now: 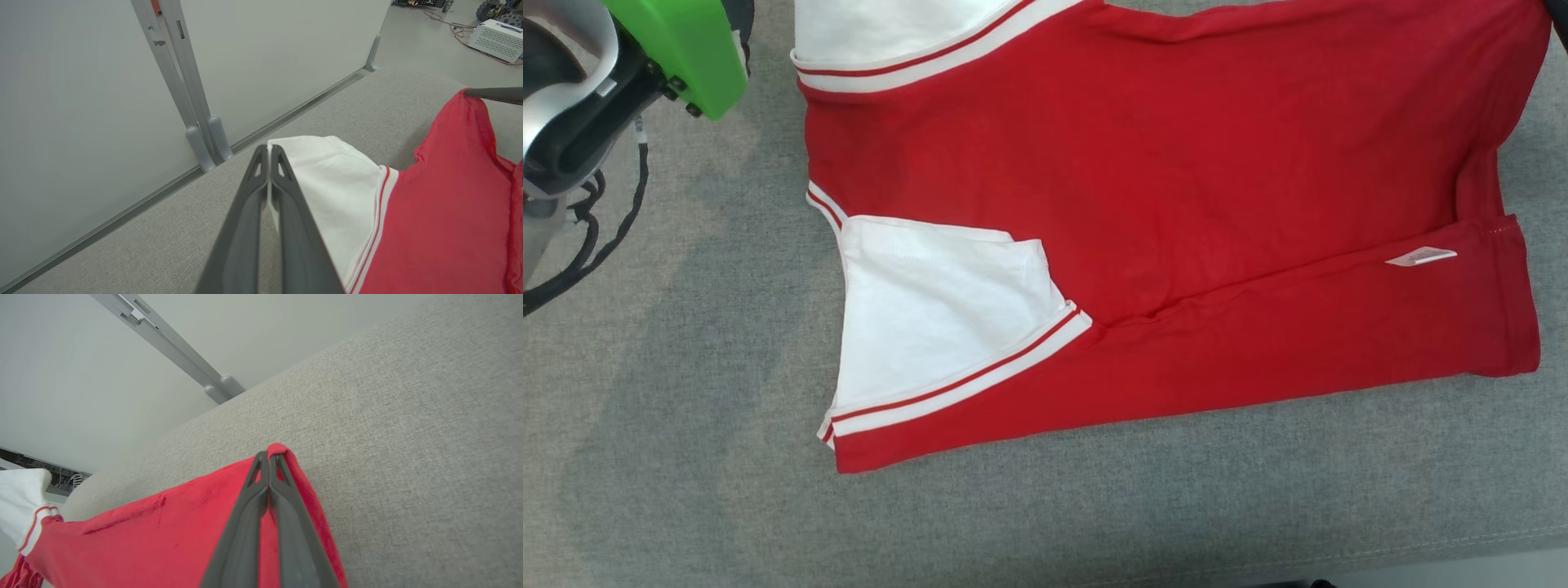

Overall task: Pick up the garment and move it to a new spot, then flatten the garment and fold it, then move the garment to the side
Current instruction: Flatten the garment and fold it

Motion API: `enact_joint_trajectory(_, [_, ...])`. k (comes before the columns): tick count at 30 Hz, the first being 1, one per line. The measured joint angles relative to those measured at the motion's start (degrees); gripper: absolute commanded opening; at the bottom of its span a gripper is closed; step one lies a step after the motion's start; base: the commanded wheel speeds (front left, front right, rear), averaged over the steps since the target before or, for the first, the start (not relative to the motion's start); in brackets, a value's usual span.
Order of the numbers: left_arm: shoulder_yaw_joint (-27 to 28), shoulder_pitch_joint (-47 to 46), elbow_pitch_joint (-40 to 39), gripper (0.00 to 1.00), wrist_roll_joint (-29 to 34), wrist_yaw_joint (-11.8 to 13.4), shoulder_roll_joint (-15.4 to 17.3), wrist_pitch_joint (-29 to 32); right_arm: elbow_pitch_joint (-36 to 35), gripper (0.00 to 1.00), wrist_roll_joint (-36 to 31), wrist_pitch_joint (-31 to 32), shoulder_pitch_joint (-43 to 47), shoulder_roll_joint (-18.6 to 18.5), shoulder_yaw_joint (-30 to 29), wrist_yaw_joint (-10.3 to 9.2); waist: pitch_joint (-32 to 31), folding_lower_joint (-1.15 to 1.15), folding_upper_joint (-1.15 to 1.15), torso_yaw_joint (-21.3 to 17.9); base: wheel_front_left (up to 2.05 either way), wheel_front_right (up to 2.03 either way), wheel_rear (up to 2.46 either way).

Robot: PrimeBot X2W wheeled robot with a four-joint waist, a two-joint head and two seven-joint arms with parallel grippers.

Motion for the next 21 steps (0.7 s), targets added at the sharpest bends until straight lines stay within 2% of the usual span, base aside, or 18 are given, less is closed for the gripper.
enact_joint_trajectory(8, [-0.80,6.05,-3.58,0.00,-7.62,0.00,3.78,-1.01,-3.59,0.00,4.03,-0.30,4.59,-2.93,0.31,0.00,-1.83,0.00,0.00,0.94,0.00,0.00,0.00])
enact_joint_trajectory(9, [-0.24,9.47,-6.14,0.00,-10.26,0.00,6.08,-1.53,-4.80,0.00,5.59,0.15,7.18,-4.75,-0.07,0.00,-2.66,0.00,0.00,1.56,0.00,0.00,0.00])
enact_joint_trajectory(11, [0.35,11.79,-8.24,0.00,-11.26,0.16,8.24,-2.09,-5.09,0.00,5.88,0.14,9.11,-6.05,-0.56,0.00,-3.15,0.00,0.00,2.07,0.00,0.00,0.00])
enact_joint_trajectory(16, [0.68,19.37,-15.10,0.00,-14.84,1.86,12.57,-3.21,-5.99,0.00,8.46,0.07,13.26,-7.88,-2.31,0.00,-4.24,0.00,0.00,3.39,0.00,0.00,0.00])
enact_joint_trajectory(21, [-0.15,24.66,-19.96,0.00,-14.99,4.05,14.63,-4.58,-7.81,0.00,10.28,0.81,16.64,-9.06,-3.09,0.00,-4.50,0.00,0.00,4.41,0.00,0.00,0.00])
